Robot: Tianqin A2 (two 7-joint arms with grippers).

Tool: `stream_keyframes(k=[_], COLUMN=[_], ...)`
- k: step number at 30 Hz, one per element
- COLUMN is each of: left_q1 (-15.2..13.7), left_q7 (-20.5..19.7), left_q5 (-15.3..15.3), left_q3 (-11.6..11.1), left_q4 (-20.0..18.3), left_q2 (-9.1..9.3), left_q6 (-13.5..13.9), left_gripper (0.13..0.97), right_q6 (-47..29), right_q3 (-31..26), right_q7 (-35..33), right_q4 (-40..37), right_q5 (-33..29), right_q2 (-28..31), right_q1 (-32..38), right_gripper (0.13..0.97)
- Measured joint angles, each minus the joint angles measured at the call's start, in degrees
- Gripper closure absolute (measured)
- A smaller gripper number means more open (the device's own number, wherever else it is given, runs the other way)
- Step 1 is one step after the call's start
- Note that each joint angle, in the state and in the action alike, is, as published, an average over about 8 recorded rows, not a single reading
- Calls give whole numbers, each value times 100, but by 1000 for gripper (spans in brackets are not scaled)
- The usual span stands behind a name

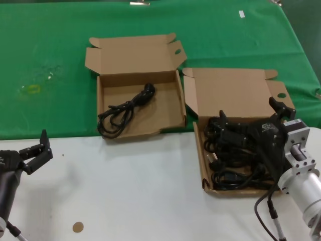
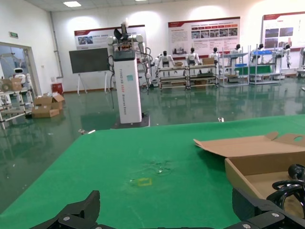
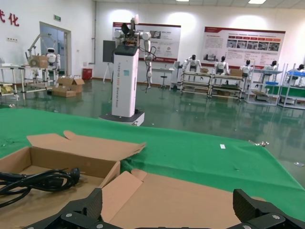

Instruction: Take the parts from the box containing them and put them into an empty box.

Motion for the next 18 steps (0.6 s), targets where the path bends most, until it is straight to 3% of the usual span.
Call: stream_keyframes(k=[18], left_q1=[0], left_q7=[0], left_q5=[0], left_q3=[0], left_q4=[0], left_q2=[0], left_q6=[0], left_gripper=[132], right_q6=[0], right_q3=[0], right_q7=[0], right_q4=[0], right_q5=[0], right_q2=[0], right_q1=[0], right_gripper=[129])
